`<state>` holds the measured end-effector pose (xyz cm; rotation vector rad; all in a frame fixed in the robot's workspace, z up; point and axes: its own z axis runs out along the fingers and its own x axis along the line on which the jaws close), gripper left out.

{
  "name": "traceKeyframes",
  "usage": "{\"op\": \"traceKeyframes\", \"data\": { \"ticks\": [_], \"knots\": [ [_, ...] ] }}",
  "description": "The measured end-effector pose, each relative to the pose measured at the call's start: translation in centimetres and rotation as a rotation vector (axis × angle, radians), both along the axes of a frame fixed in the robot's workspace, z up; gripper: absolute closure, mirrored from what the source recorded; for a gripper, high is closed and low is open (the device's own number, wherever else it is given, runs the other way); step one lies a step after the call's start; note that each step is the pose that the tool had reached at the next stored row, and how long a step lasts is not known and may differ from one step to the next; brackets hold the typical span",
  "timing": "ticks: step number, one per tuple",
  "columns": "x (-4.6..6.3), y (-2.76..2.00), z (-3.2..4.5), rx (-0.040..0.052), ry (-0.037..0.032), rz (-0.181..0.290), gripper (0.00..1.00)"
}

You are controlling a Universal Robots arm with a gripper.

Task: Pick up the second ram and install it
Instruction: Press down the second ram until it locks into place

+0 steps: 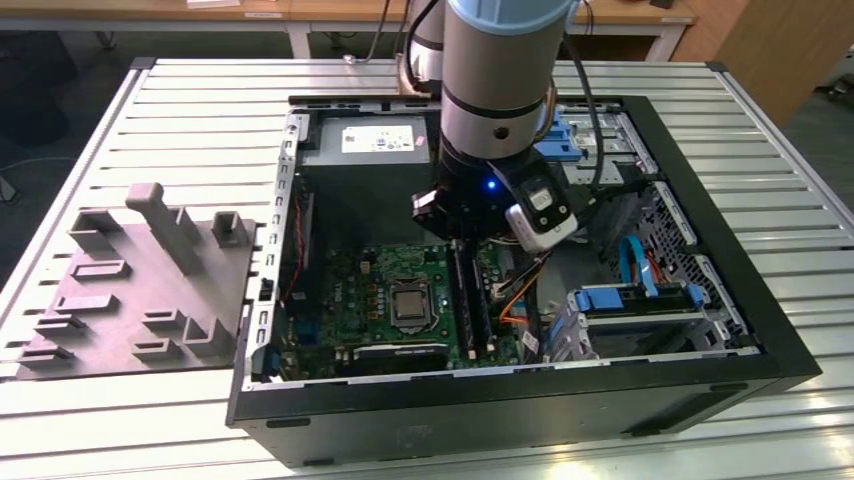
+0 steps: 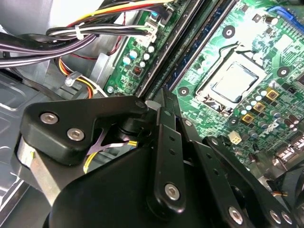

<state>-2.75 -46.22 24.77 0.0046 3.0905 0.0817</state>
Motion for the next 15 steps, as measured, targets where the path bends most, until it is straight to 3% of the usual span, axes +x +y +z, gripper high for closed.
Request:
{"op": "traceKeyframes", "data": {
  "ticks": [9, 15],
  "knots": [
    [-0.09, 0.93, -0.19, 0.0, 0.0, 0.0, 0.9],
    [-0.1, 0.96, -0.58, -0.0001, 0.0001, 0.0, 0.9]
  ]
}}
